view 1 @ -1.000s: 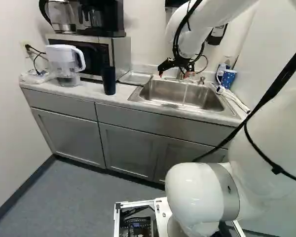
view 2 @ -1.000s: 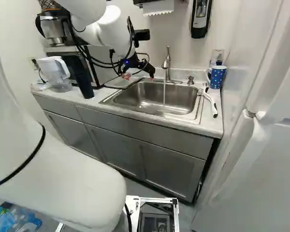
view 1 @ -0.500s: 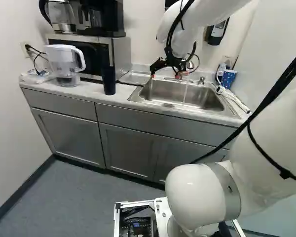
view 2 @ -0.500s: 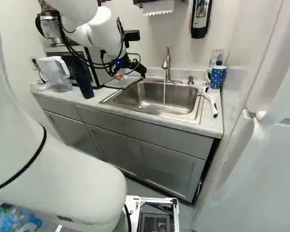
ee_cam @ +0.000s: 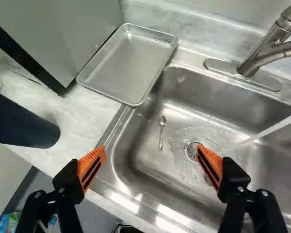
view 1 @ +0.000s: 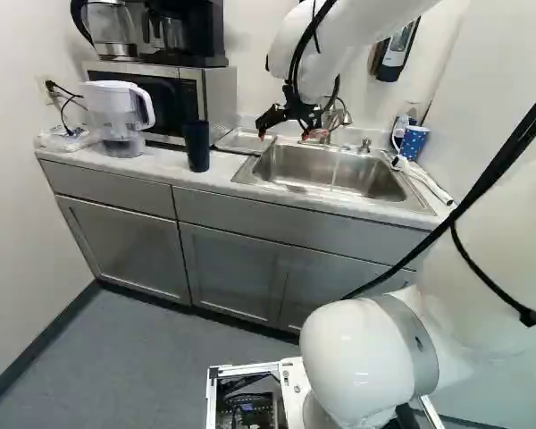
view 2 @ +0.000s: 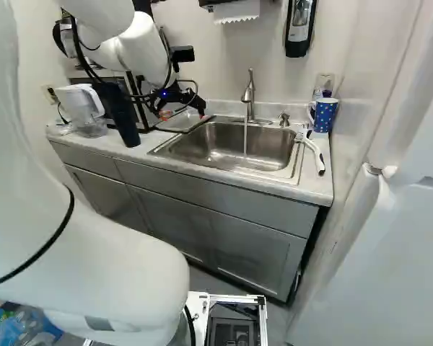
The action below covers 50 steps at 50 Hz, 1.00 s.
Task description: Rinse the cup and place it in the tray
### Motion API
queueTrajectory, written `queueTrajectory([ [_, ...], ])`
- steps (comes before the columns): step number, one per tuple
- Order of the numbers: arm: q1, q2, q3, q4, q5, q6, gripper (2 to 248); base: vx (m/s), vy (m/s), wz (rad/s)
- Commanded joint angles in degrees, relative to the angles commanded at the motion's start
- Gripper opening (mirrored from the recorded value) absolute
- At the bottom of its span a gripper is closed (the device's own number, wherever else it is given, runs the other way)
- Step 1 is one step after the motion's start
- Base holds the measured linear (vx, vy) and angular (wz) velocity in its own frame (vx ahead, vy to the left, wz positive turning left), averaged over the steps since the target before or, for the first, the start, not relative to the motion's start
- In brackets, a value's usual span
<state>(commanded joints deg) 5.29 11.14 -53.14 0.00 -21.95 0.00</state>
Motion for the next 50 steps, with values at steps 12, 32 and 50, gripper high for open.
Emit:
queueTrajectory([
  [12, 2.52, -0.13, -0.12, 0.00, 0.00, 0.00, 247, 0.000, 0.000, 0.000],
  [32, 6.76, -0.18, -0.17, 0.00, 0.00, 0.00, 247, 0.000, 0.000, 0.000],
  [50, 10.58, -0.50, -0.46, 0.00, 0.00, 0.00, 247, 0.000, 0.000, 0.000],
])
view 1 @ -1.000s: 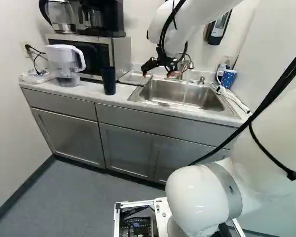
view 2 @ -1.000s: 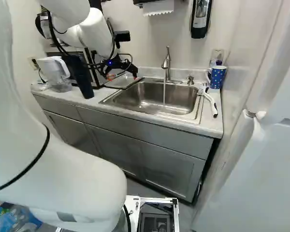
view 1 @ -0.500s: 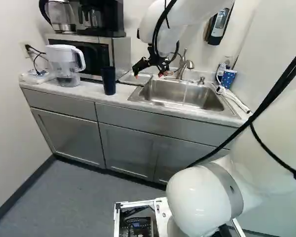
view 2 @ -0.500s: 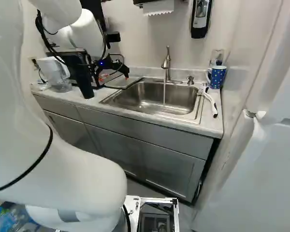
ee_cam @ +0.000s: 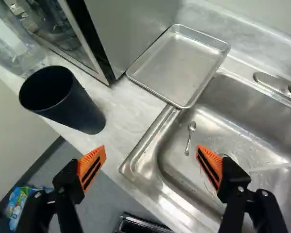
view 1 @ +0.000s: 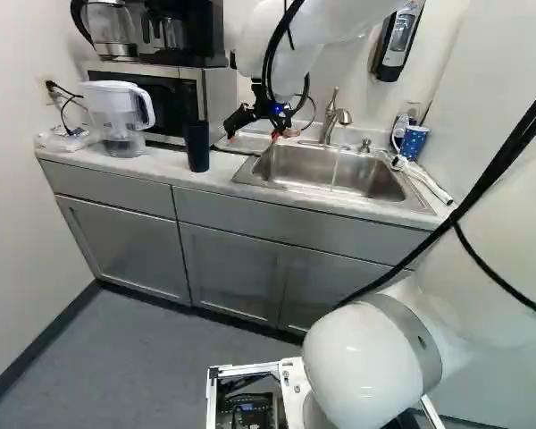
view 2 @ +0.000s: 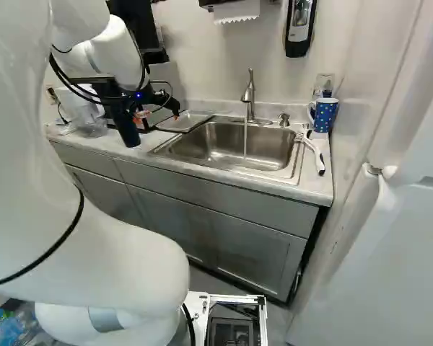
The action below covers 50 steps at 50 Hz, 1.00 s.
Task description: Rinse the cup and place it in the tray
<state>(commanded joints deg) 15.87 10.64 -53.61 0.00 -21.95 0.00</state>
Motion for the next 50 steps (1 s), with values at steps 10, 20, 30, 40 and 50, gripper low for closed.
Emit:
queueTrajectory([
  [10, 2.11, -0.35, -0.32, 0.00, 0.00, 0.00, 247, 0.000, 0.000, 0.000],
  [20, 4.25, -0.84, -0.77, 0.00, 0.00, 0.00, 247, 0.000, 0.000, 0.000],
  [30, 6.26, -1.43, -1.31, 0.00, 0.00, 0.00, 247, 0.000, 0.000, 0.000],
  [40, 8.17, -2.60, -2.38, 0.00, 0.00, 0.00, 247, 0.000, 0.000, 0.000],
  [50, 9.96, -4.09, -3.78, 0.00, 0.00, 0.00, 247, 0.000, 0.000, 0.000],
])
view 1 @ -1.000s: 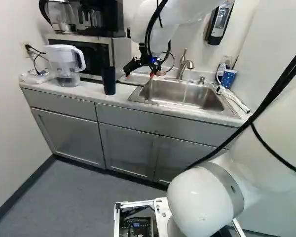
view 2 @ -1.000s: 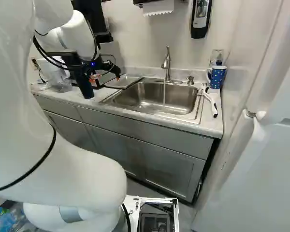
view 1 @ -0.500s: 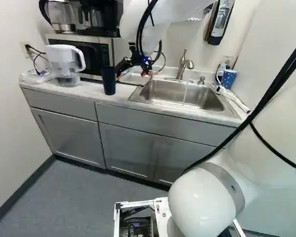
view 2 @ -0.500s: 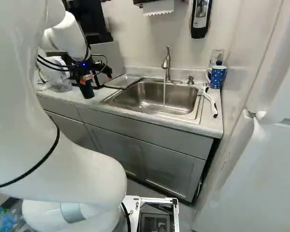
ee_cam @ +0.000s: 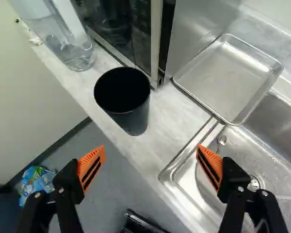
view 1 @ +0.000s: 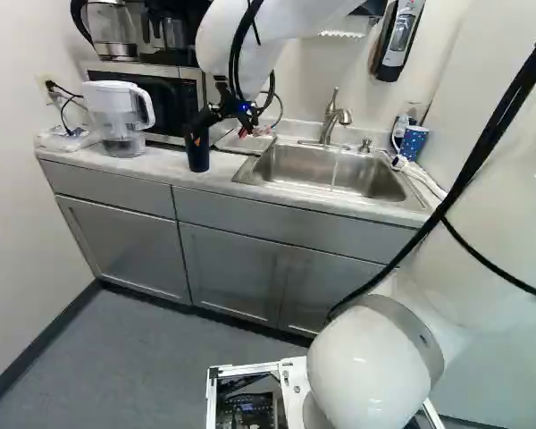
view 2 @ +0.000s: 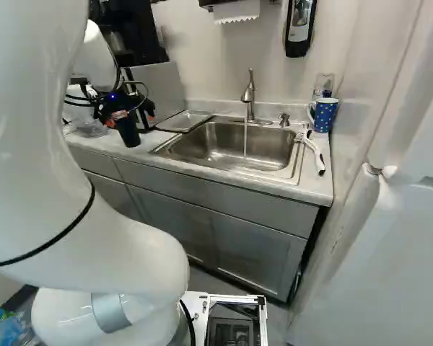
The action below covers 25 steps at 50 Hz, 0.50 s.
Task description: Rinse the cup and place it in the tray
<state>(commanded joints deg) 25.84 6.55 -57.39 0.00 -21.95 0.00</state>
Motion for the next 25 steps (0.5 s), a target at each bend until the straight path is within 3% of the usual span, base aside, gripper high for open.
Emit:
queueTrajectory([
  [9, 1.38, -1.32, -1.25, 0.00, 0.00, 0.00, 247, 0.000, 0.000, 0.000],
  [25, 1.43, -1.61, -1.21, 0.00, 0.03, 0.00, 247, 0.000, 0.000, 0.000],
])
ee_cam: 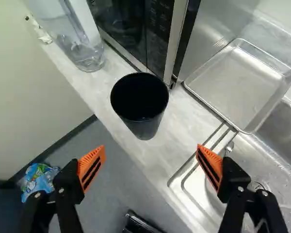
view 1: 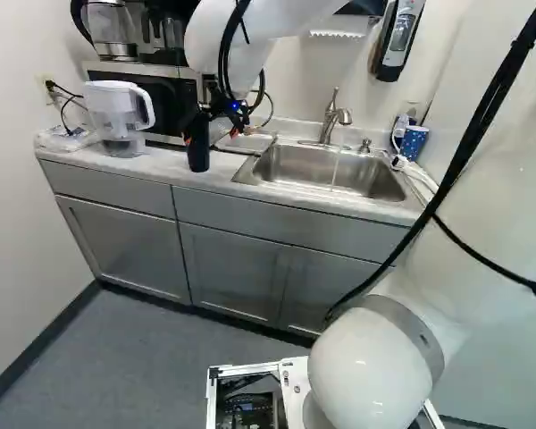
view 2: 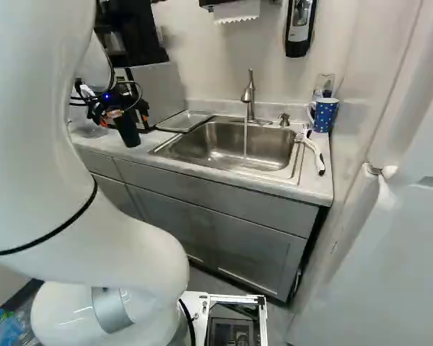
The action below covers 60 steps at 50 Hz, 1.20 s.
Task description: Rinse the cup and place it in the tray
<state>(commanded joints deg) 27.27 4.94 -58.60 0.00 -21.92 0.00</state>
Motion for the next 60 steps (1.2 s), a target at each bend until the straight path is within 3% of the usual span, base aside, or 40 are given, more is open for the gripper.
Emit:
queueTrajectory([
  [60, 2.31, 0.56, 8.42, 0.00, 18.67, 0.00, 247, 0.000, 0.000, 0.000],
])
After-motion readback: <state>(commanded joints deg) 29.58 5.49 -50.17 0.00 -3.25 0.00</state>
